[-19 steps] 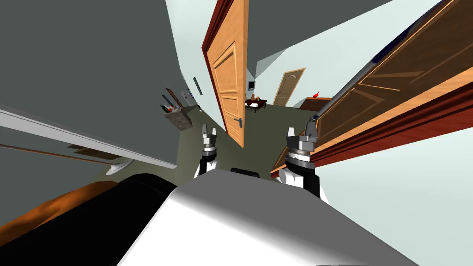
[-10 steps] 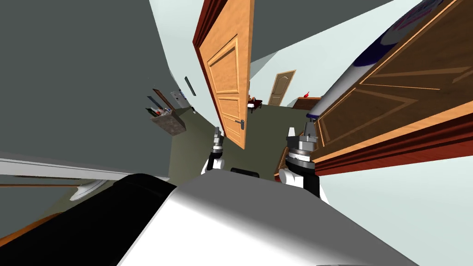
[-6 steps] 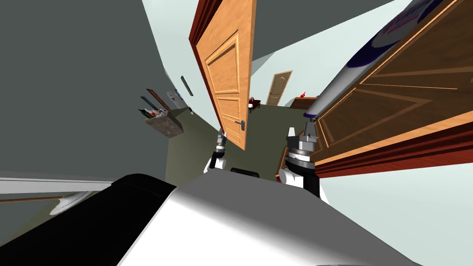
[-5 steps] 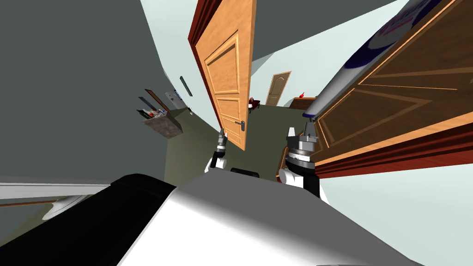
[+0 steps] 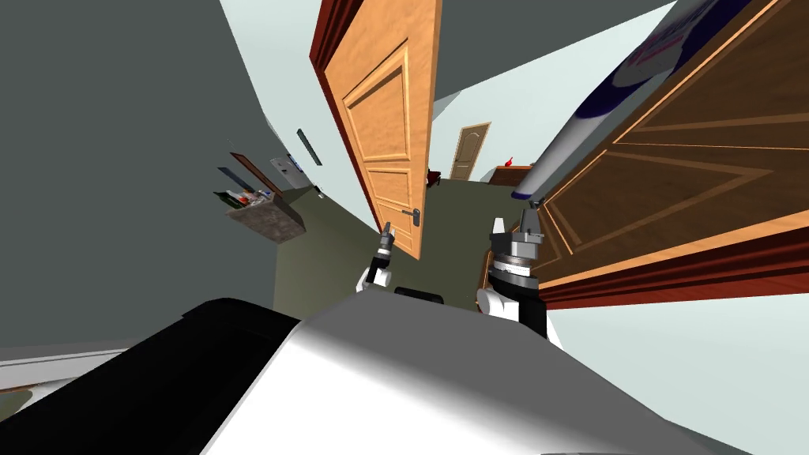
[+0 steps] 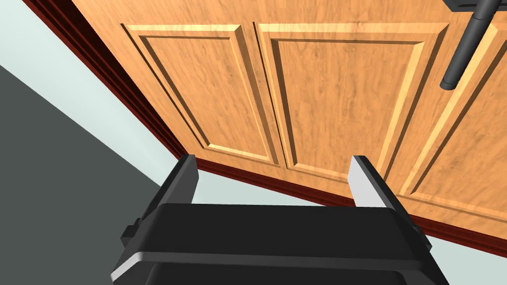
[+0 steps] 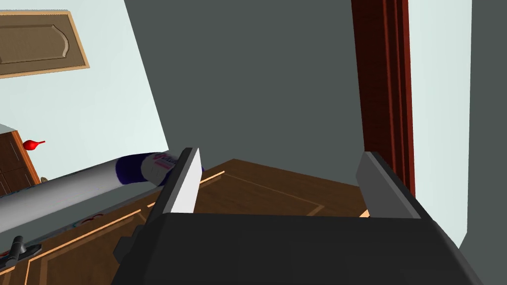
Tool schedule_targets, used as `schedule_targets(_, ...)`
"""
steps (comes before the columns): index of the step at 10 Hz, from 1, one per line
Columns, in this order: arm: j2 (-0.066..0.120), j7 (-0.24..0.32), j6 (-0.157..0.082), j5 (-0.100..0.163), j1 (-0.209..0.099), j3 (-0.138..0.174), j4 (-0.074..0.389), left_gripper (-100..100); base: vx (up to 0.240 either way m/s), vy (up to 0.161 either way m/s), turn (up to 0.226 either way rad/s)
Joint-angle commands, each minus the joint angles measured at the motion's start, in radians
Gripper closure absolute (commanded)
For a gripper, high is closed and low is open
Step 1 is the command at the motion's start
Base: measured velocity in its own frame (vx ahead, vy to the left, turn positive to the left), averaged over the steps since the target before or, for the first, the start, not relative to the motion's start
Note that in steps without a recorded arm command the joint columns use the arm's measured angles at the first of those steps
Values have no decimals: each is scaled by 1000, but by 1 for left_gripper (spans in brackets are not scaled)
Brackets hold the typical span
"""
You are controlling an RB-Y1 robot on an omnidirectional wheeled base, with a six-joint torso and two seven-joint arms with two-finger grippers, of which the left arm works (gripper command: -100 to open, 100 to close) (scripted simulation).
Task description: Push the door open
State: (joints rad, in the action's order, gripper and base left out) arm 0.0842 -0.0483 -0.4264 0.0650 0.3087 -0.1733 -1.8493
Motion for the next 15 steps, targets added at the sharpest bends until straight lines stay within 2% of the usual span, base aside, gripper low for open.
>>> schedule_targets(1,1,6,16,-3,-22,-13,37,-100,78,112,-94)
schedule_targets(2,3,14,31,-7,-49,-27,83,-100,96,151,-181)
schedule_targets(11,6,50,95,-20,-166,-89,285,-100,76,128,-97)
schedule_targets(12,5,57,108,-23,-188,-101,324,-100,69,136,-151)
schedule_targets(14,4,63,120,-25,-210,-112,361,-100,79,145,-82)
schedule_targets(15,2,69,130,-27,-229,-123,394,-100,46,166,-108)
